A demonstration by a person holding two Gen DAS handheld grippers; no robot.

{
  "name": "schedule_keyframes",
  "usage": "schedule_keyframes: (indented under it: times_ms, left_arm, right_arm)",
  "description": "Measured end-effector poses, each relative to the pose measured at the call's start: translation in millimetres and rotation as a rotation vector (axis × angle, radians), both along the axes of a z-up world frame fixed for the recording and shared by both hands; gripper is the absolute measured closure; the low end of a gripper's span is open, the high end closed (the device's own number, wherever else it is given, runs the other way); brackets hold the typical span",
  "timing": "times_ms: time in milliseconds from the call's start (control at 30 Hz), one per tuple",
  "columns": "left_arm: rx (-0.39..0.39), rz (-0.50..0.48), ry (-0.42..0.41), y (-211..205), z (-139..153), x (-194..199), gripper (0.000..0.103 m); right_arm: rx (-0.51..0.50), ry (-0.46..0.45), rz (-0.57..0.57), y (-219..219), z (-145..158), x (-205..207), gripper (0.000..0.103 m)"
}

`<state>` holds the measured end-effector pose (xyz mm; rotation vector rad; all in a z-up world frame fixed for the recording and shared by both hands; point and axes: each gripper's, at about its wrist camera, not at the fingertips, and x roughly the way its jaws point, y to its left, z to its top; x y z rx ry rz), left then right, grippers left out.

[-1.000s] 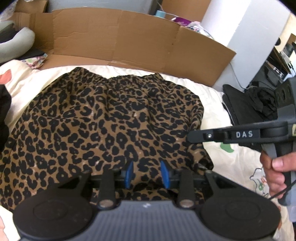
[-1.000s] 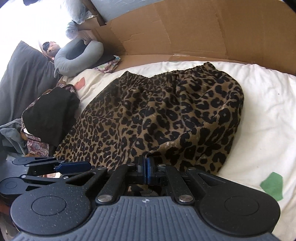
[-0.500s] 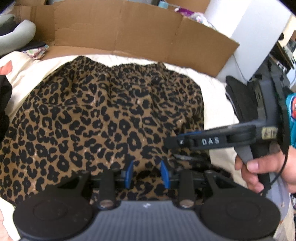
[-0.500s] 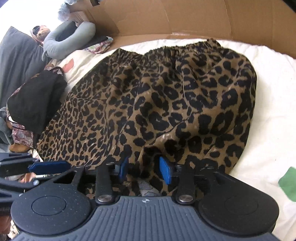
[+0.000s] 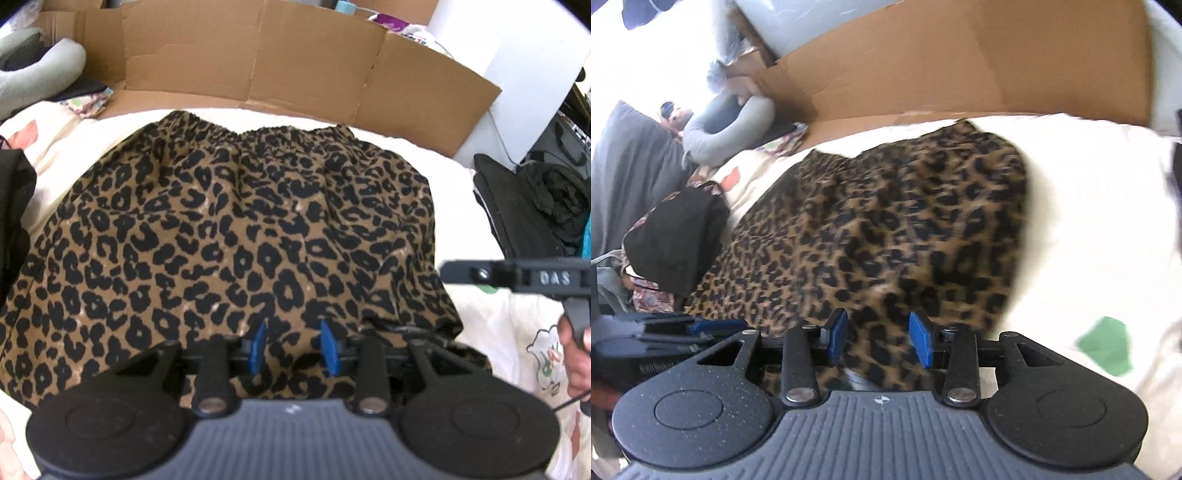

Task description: Fold clothes

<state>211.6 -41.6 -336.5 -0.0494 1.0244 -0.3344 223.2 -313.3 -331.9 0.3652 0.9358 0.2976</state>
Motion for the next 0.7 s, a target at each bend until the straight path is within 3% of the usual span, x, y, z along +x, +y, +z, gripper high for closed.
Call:
schedule_keyframes:
  times_ms: [233,700]
  left_arm:
    - [-0.001,-0.005,0.004,-3,-2,1,0.068]
    - [-0.011,-0.007,0.007,-2,0,-3,0.068]
  right_arm:
    - [-0.057,0.046,-0.069,-30,-21,-10,0.059]
    - [-0.087,0.079,0.046,-10,-35,-27,0.055]
